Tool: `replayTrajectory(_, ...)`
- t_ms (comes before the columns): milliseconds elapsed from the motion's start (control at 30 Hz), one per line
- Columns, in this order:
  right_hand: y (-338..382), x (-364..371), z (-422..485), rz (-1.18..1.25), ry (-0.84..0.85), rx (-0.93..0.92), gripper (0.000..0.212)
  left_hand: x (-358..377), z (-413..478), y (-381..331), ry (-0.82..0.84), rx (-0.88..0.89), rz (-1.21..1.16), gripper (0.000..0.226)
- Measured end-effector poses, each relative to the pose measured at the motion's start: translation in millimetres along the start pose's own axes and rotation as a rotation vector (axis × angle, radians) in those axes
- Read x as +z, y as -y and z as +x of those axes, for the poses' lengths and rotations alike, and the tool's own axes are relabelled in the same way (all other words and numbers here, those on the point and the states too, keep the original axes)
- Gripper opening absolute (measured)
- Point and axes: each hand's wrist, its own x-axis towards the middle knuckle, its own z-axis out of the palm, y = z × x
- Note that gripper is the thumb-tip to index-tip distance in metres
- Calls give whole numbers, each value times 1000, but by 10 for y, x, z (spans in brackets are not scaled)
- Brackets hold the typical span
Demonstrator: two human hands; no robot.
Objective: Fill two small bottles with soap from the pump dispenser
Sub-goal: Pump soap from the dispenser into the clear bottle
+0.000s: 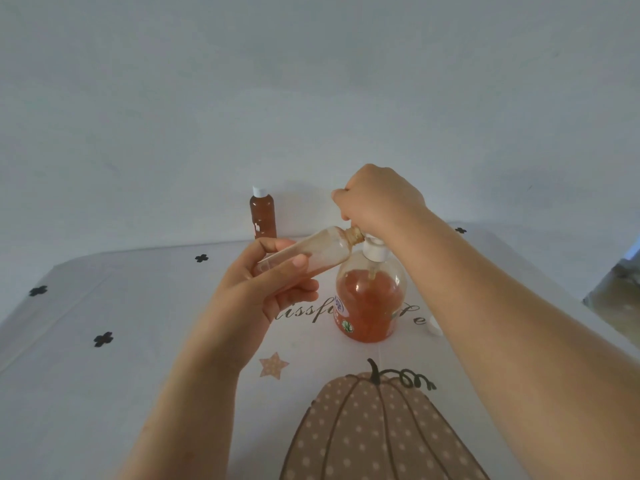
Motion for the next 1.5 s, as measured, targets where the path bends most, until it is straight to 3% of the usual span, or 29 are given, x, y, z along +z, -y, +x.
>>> replayTrajectory(633,68,-172,-46,-37,-23,9,19,89,-74,-45,-20,64,-20,26)
replayTrajectory(767,92,-197,-35,-115,-41,-10,30,123,-79,-51,-63,88,-19,24)
replayTrajectory(1200,21,-86,11,12,-21,-8,27,57,-22,-17,-7,26,-19,34)
replayTrajectory(1500,-35,16,37,31,-39,-4,26,32,2,38,-26,42,-2,26)
